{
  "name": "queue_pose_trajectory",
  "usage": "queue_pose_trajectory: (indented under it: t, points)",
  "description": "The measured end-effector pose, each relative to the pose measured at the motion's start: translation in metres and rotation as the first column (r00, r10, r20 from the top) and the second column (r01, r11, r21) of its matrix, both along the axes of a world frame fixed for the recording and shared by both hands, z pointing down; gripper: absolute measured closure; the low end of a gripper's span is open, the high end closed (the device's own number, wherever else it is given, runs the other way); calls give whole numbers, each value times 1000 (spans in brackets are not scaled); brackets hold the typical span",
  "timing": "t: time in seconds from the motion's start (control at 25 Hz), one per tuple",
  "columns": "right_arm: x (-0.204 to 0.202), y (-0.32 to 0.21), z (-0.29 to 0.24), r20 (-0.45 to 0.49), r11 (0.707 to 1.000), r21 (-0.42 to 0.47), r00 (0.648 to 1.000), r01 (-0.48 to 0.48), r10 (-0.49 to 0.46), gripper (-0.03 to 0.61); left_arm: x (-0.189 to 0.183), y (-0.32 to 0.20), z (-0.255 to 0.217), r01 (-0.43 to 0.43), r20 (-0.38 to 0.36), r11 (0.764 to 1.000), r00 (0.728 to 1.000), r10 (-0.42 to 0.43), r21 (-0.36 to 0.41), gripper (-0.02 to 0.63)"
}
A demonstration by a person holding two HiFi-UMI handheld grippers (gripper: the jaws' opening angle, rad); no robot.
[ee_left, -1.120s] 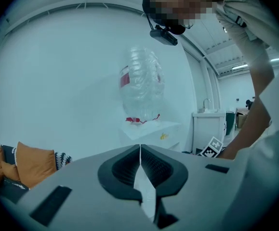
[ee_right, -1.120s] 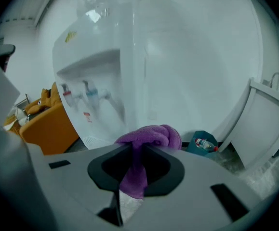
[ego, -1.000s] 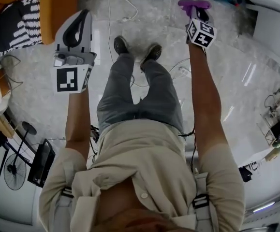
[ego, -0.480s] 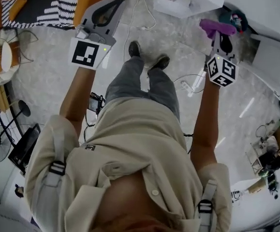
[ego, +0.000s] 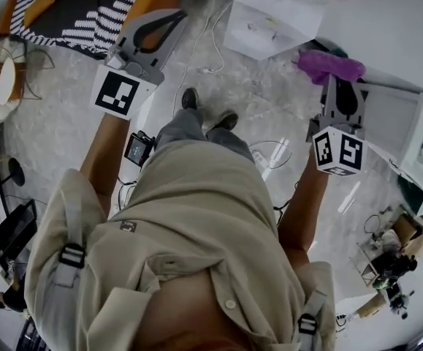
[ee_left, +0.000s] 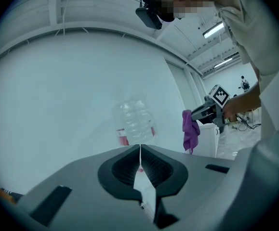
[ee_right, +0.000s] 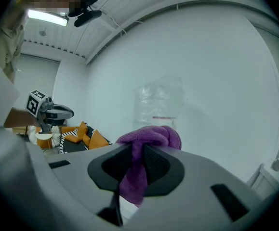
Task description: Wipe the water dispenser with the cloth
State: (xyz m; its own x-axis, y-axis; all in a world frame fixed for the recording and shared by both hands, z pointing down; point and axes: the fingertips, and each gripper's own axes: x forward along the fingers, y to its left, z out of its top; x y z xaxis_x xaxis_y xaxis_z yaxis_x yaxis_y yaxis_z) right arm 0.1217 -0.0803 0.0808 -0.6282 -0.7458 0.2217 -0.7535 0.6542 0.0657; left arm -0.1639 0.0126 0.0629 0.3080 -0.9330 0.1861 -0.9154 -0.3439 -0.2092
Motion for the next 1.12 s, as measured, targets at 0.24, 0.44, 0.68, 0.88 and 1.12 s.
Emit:
queue_pose_trajectory:
  t: [0.24, 0.44, 0.68, 0.88, 1.12]
  points:
    - [12, 18, -68, 30, 998, 69, 999, 14, -16, 506, 8, 16, -30, 7, -5, 1000, 1000, -6, 25, 592]
    - [7, 47, -104, 25, 990, 130, 998, 61, -65, 512, 8, 35, -43, 15, -13, 998, 1000, -14, 59, 592]
    - [-4, 67, -118, 21, 984, 129, 992, 123, -127, 512, 7, 49, -46, 31, -12, 997, 999, -30, 65, 592]
    - [-6, 72, -114, 7, 983, 119, 990, 140, -142, 514, 8, 57, -41, 43, -35, 997, 999, -41, 59, 592]
    - [-10, 74, -112, 7, 982, 107, 988, 153, -154, 512, 7, 62, -40, 46, -36, 997, 998, -44, 57, 592]
